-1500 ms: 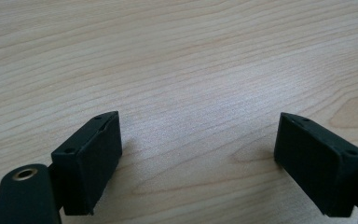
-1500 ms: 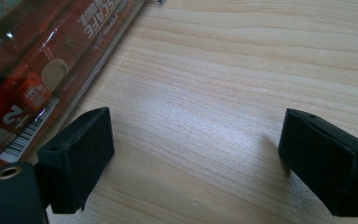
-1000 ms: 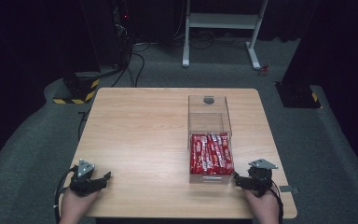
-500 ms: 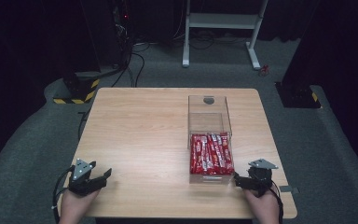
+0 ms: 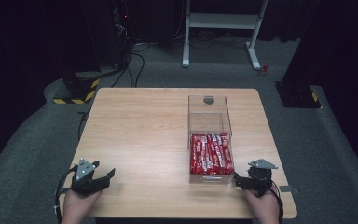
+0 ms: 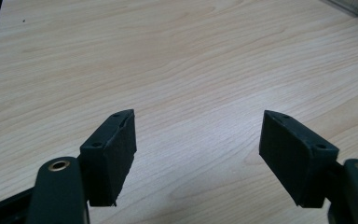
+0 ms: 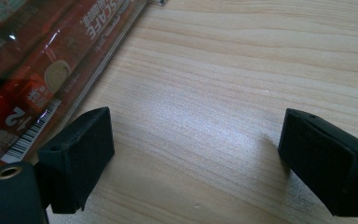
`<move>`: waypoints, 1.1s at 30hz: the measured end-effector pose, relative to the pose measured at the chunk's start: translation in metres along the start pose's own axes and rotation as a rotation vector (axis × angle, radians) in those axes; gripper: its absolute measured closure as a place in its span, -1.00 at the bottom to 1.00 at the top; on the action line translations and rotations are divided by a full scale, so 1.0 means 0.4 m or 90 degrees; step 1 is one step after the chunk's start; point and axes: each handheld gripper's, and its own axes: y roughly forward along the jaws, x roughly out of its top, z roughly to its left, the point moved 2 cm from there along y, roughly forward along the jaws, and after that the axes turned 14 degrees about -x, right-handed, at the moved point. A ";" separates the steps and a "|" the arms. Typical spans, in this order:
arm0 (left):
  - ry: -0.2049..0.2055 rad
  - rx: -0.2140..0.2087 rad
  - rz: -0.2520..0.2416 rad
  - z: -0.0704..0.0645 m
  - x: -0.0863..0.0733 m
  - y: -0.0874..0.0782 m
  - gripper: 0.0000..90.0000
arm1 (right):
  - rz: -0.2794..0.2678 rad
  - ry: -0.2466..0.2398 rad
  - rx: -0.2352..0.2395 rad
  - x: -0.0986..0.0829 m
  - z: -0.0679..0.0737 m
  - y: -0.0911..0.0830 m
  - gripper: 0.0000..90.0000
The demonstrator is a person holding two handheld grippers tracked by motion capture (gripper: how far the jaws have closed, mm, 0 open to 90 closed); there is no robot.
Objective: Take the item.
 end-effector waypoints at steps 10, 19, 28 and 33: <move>0.016 -0.018 -0.008 -0.037 0.026 0.007 -0.38 | 0.001 0.000 0.001 0.000 0.000 0.000 -0.78; 0.025 -0.046 -0.026 -0.089 0.055 0.019 -0.39 | 0.002 0.000 0.001 0.000 0.001 -0.001 -0.78; 0.046 -0.070 -0.023 -0.126 0.073 0.035 -0.39 | 0.001 -0.001 0.003 0.000 0.001 0.000 -0.78; 0.056 -0.093 -0.028 -0.150 0.087 0.044 -0.38 | 0.002 -0.002 0.003 0.000 0.001 -0.001 -0.78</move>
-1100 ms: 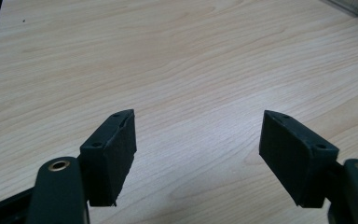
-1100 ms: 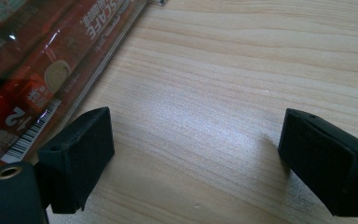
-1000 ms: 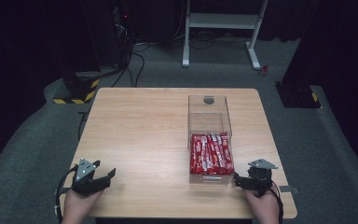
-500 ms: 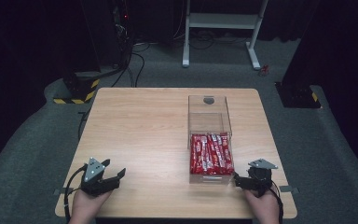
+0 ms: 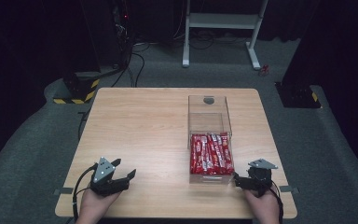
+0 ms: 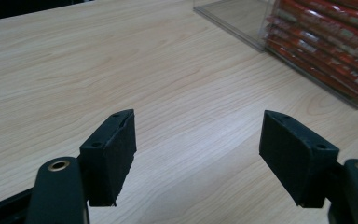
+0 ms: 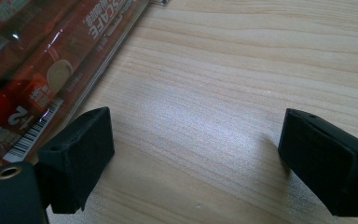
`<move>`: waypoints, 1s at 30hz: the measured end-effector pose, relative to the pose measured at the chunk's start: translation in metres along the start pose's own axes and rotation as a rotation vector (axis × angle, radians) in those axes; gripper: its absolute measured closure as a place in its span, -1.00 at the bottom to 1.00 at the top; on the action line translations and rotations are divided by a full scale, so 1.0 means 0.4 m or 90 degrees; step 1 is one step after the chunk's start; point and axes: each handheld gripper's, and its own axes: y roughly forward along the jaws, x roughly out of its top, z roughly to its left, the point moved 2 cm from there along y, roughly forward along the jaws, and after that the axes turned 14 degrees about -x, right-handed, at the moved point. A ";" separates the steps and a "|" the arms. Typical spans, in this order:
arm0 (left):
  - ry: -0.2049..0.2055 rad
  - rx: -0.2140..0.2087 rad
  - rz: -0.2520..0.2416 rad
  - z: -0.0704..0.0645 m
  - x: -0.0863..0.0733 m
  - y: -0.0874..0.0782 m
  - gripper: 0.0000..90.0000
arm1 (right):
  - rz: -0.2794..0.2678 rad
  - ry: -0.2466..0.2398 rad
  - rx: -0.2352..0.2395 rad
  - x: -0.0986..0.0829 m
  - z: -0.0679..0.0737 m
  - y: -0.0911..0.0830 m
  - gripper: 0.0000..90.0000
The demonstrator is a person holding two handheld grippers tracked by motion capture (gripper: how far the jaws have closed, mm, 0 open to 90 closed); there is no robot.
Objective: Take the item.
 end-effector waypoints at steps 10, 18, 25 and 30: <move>0.014 -0.029 -0.005 -0.038 0.023 0.030 -0.37 | 0.001 0.000 0.002 0.000 0.001 0.000 -0.78; 0.032 -0.051 0.001 -0.071 0.041 0.063 -0.37 | 0.001 -0.001 0.003 0.000 0.001 0.000 -0.78; 0.044 -0.081 -0.002 -0.110 0.063 0.096 -0.37 | 0.000 -0.001 0.003 0.000 0.001 -0.001 -0.78; 0.051 -0.090 -0.011 -0.129 0.089 0.108 -0.35 | 0.001 -0.001 0.003 0.000 0.001 -0.001 -0.78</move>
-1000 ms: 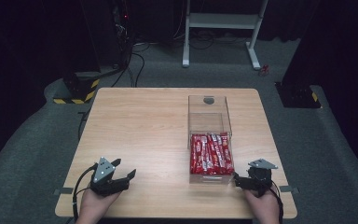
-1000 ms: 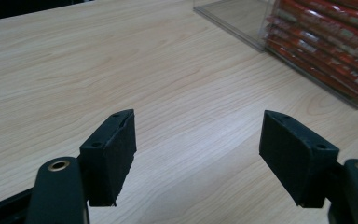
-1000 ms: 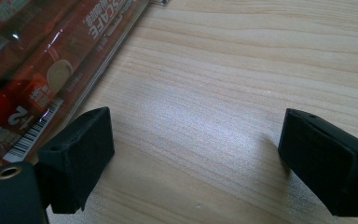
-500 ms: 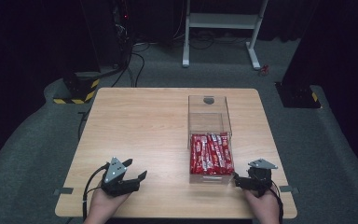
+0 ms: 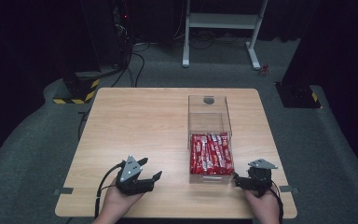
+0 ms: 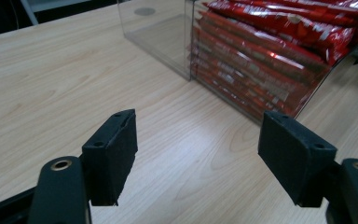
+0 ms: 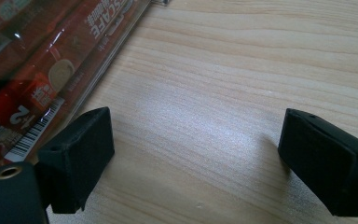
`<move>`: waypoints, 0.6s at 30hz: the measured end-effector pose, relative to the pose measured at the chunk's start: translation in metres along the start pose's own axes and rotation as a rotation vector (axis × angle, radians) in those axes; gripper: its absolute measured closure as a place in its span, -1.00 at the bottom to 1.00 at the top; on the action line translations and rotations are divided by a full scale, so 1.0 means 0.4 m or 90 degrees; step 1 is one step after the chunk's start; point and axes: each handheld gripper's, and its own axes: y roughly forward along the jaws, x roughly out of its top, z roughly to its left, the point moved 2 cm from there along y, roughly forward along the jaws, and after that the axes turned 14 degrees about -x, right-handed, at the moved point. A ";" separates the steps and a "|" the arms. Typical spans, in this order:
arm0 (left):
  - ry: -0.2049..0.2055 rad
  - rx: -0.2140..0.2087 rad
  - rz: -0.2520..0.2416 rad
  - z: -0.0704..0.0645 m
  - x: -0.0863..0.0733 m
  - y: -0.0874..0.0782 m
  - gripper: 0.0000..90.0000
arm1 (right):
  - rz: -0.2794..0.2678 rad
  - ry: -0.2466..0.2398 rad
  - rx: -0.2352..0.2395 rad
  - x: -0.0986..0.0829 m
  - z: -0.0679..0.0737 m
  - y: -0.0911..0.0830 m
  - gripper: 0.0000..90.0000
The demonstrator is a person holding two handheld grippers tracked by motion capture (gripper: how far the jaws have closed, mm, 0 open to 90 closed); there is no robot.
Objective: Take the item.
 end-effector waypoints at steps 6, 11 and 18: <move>0.009 -0.019 -0.011 -0.024 0.034 0.029 -0.34 | -0.002 -0.003 0.000 0.000 -0.001 0.000 -0.78; 0.014 -0.036 -0.009 -0.038 0.051 0.056 -0.32 | -0.001 -0.003 0.000 0.000 0.000 -0.001 -0.77; -0.023 -0.059 -0.037 -0.066 0.070 0.095 -0.30 | -0.001 -0.002 0.001 -0.001 0.000 -0.001 -0.77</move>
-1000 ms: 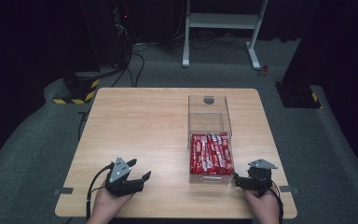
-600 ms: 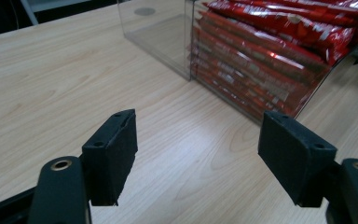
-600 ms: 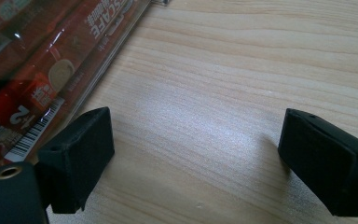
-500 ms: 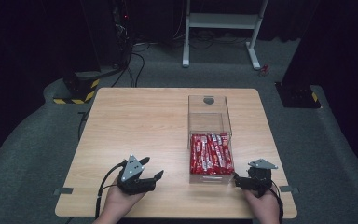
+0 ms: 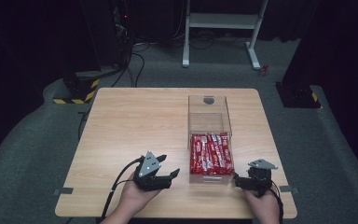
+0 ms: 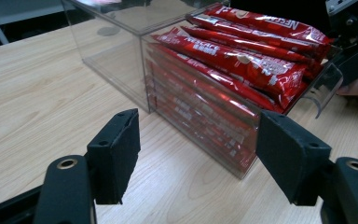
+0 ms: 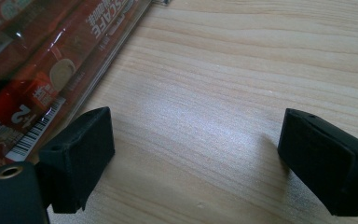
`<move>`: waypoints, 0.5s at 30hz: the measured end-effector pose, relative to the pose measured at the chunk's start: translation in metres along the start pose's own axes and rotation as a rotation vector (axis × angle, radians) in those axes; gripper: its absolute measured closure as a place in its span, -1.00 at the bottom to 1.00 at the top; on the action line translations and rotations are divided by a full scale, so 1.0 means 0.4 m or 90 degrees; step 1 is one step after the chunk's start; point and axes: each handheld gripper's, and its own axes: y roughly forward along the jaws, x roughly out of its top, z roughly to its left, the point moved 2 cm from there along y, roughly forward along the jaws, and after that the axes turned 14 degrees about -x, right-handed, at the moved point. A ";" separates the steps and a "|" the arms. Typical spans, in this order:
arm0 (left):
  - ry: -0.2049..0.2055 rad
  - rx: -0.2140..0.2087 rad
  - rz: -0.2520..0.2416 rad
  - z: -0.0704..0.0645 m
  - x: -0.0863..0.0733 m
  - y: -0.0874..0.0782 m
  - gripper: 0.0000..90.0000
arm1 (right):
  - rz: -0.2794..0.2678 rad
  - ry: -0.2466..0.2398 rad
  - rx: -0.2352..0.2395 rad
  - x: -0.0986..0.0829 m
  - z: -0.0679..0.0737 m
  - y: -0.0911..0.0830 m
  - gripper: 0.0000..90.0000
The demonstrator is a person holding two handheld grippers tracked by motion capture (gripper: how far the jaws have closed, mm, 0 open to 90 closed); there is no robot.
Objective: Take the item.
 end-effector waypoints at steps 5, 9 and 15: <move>0.034 -0.004 0.028 0.003 0.013 0.010 -0.29 | 0.000 0.000 0.000 0.000 0.000 0.000 -0.77; 0.054 -0.008 0.042 -0.001 0.028 0.027 -0.29 | 0.000 0.000 0.001 0.000 0.000 0.000 -0.77; 0.049 -0.021 0.037 -0.010 0.038 0.051 -0.28 | 0.001 0.001 0.001 0.000 0.001 0.000 -0.77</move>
